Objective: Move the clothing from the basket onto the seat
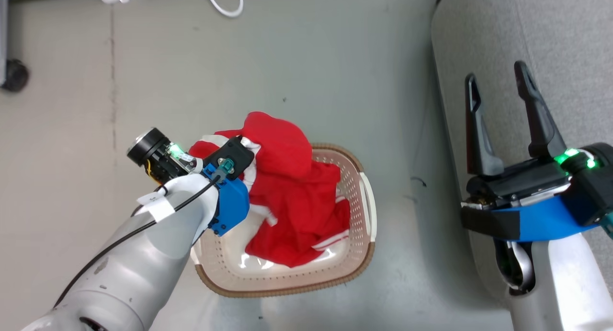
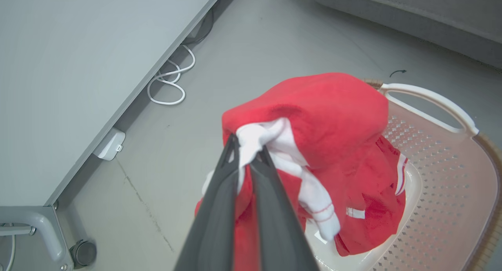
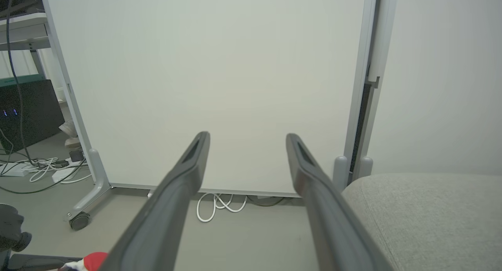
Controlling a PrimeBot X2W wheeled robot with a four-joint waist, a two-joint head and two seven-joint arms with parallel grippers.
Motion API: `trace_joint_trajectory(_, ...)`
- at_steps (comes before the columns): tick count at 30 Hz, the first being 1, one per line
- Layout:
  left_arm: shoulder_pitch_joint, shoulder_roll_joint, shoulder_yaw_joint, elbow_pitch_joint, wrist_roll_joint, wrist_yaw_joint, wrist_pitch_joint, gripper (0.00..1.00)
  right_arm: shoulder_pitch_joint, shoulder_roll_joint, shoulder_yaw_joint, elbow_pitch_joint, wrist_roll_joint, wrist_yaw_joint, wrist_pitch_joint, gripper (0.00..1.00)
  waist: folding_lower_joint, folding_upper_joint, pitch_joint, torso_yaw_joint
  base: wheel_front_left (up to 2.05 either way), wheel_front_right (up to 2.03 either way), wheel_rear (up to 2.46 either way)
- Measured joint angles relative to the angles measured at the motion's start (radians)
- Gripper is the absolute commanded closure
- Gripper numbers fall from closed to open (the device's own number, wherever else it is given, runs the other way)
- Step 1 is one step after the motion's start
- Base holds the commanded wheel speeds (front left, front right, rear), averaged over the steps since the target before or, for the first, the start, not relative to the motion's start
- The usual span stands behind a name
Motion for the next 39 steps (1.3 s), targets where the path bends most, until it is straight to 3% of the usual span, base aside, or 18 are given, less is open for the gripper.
trace_joint_trajectory(8,0.068,0.046,0.132,-0.172,-0.077,0.041,-0.003,1.0,0.042,0.0,-0.006,0.014,-0.002,0.0,0.0,0.0,0.0,0.0,-0.097,0.022,0.0,0.0,0.0)
trace_joint_trajectory(16,0.139,0.07,0.254,-0.331,-0.105,0.041,-0.003,1.0,0.081,0.0,-0.009,0.026,-0.002,0.0,0.0,0.0,0.0001,0.0,-0.176,0.041,0.0,0.0,0.0)
trace_joint_trajectory(27,0.237,0.056,0.464,-0.588,-0.11,0.026,-0.003,1.0,0.113,0.0,-0.002,0.034,0.004,0.0,0.0,0.0,0.0001,0.0,-0.241,0.056,0.0,0.0,0.0)
trace_joint_trajectory(39,0.315,0.017,0.528,-0.767,-0.066,0.005,-0.003,1.0,0.159,0.0,0.009,0.043,0.014,0.0,0.0,0.0,0.0002,0.0,-0.313,0.067,0.0,0.0,0.0)
